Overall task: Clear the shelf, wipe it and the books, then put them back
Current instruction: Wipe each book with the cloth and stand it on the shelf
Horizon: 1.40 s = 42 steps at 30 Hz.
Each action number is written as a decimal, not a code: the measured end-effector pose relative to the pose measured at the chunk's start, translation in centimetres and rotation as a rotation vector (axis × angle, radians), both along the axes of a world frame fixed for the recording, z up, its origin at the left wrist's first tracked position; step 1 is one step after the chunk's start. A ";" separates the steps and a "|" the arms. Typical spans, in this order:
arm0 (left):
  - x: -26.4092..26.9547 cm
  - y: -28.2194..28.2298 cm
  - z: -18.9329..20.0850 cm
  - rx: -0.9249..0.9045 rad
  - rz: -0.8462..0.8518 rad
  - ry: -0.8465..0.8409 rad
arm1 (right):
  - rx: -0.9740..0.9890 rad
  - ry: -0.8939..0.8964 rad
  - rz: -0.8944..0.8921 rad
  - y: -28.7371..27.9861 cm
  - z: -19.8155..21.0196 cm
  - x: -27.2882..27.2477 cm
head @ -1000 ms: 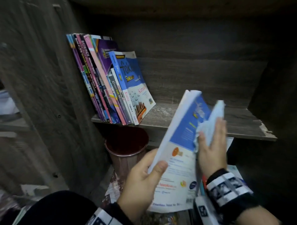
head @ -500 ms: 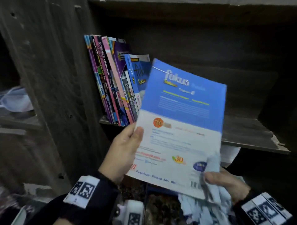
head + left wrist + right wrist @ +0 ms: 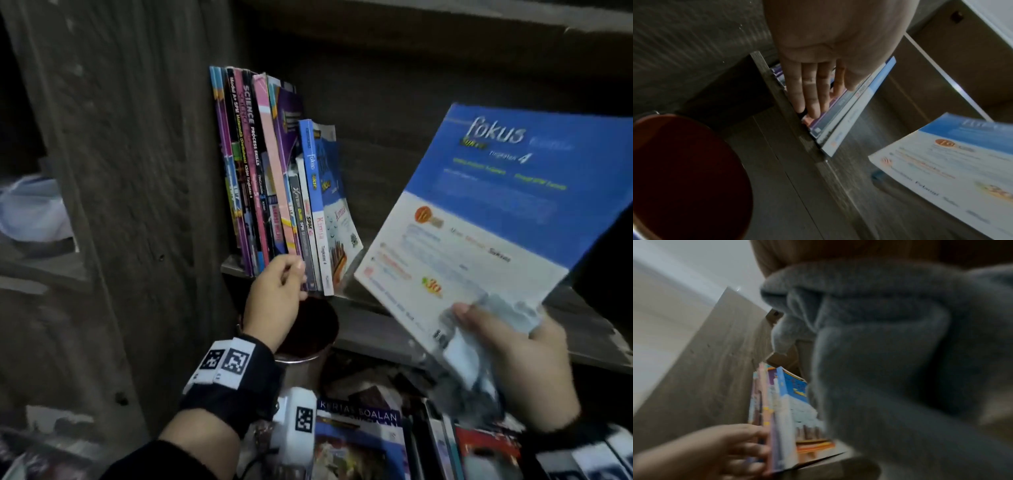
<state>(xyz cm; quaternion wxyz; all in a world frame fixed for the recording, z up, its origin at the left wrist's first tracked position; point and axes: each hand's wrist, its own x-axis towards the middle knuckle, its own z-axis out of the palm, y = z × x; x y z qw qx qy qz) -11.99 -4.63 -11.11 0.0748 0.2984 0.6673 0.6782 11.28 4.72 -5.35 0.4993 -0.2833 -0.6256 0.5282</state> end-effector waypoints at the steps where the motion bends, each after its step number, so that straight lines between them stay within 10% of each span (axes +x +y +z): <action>1: -0.7 0.1 -0.5 -0.030 0.039 0.025 | 0.047 -0.030 -0.083 0.8 0.5 -1.0; 7: -1.3 0.9 -1.3 -0.061 0.026 -0.011 | 0.216 -0.414 -0.428 5.8 0.3 -9.8; 17: -2.1 1.3 -1.8 0.013 0.031 -0.034 | 0.459 -0.636 0.048 3.7 -3.6 -16.4; 23: -1.8 1.1 -1.8 -0.210 0.091 0.149 | -0.021 -0.211 -0.070 8.6 -2.5 -16.1; 32: 0.9 2.2 -1.5 -0.688 0.127 0.560 | -0.216 -0.618 0.080 12.5 -1.9 -21.7; 42: 1.0 3.1 -1.4 -0.658 0.156 0.529 | -0.403 -0.344 0.291 13.2 -4.4 -24.2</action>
